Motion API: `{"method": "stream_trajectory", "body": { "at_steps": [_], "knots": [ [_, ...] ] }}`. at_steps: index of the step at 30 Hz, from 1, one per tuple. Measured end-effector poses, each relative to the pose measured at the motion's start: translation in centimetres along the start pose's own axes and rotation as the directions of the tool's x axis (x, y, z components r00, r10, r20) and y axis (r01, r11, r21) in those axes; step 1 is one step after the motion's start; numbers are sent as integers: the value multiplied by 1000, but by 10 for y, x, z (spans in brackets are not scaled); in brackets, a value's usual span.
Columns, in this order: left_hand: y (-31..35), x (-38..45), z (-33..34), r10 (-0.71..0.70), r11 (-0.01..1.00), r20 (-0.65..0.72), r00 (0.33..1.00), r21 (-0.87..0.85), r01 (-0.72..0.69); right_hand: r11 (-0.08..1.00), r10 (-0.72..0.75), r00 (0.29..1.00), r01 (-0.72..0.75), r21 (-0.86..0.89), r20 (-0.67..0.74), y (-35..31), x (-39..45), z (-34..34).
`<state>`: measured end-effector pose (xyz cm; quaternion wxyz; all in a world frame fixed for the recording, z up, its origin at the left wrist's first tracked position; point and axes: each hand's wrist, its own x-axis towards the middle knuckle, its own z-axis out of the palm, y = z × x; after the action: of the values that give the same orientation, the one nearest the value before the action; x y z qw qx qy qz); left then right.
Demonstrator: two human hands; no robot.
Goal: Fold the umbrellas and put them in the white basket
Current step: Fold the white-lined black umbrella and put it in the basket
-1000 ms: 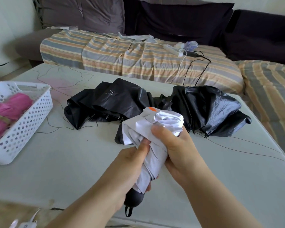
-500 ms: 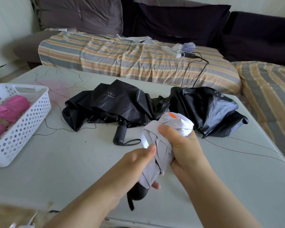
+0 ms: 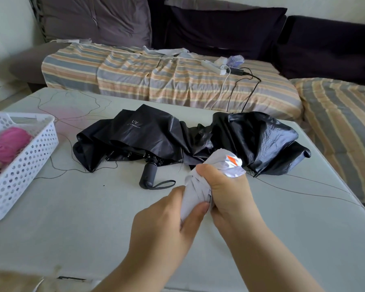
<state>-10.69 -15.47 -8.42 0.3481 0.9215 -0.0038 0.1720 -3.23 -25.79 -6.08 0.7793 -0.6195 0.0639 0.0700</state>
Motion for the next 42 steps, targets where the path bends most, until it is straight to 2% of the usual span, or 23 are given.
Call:
{"method": "stream_trajectory", "body": {
  "at_steps": [2,5,10,15,23,26,30,33,36,40,42],
  "knots": [
    [3,-1,-2,-87,994,-20,996,-62,86,1000,5,1000,-5,20,-4,3,2,0],
    [7,-2,-4,-109,985,-5,994,-134,107,1000,23,1000,-23,2,-13,9,1,-1],
    [7,10,-16,-194,944,269,944,-209,253,999,37,999,-38,-25,-6,13,-3,6],
    [-2,18,-27,-153,866,413,898,-381,323,1000,-4,998,3,5,63,14,-5,10],
    [-7,19,-30,-151,853,448,881,-392,345,993,-88,989,96,-63,115,14,-10,8],
    [-7,21,-34,-151,809,497,855,-435,396,980,-63,990,85,-182,125,13,-9,5],
    [-12,23,-40,-182,749,471,863,-502,432,898,-119,933,247,-363,341,-1,-6,-3],
    [-21,27,-47,-223,701,451,864,-542,464,859,-7,857,269,-435,515,-10,-7,-13],
    [-29,29,-54,-239,684,442,865,-556,473,832,63,877,218,-511,476,-8,-3,-22],
    [-33,30,-61,-236,665,456,858,-569,484,851,-13,894,245,-465,448,-8,-1,-25],
    [-35,30,-64,-233,663,465,854,-567,489,869,-49,875,275,-411,482,-11,0,-26]
  ]
}}
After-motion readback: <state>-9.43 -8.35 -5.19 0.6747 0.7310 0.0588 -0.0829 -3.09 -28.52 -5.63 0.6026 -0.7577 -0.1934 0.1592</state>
